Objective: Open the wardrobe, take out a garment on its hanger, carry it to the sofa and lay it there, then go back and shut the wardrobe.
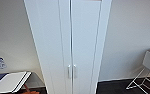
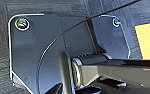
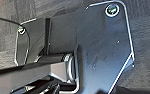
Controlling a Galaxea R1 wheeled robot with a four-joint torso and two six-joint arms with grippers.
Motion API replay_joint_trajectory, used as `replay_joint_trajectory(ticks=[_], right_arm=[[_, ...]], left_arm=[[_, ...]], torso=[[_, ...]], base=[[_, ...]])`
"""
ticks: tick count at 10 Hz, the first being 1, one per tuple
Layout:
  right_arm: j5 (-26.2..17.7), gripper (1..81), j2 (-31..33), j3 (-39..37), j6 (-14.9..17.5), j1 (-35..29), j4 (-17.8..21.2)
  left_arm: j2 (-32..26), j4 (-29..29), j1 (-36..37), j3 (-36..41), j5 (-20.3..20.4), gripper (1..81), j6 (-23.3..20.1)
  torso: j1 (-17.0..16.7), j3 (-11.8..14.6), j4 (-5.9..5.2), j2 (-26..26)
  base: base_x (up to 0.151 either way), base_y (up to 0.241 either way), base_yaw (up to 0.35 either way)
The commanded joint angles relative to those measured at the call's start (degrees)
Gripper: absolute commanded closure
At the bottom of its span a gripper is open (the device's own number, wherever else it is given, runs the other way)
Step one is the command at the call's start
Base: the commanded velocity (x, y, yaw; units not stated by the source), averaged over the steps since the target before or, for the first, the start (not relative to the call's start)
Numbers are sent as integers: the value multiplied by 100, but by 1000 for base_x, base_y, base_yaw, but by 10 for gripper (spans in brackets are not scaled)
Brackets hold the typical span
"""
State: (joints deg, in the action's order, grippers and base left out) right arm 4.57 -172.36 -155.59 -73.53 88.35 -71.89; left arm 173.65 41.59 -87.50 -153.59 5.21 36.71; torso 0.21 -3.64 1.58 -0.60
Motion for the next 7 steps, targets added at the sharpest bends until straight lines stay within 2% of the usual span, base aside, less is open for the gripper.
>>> replay_joint_trajectory(ticks=[1, 3, 7], right_arm=[[-176, 10, -222, 38, 313, 56, -203], [-193, 10, -283, 38, 568, 118, -256], [-194, 10, -398, 30, 586, 118, -203]], left_arm=[[82, 86, 211, -40, -178, 10, 3], [161, 16, 246, -74, -177, 10, 12], [416, -20, 334, -453, -169, 10, 56]], torso=[[0, 0, 0, 0], [-7, 2, 0, -5], [-11, 9, 0, -7]], base=[[0, 0, 0], [0, 0, 0], [0, 0, 0]])
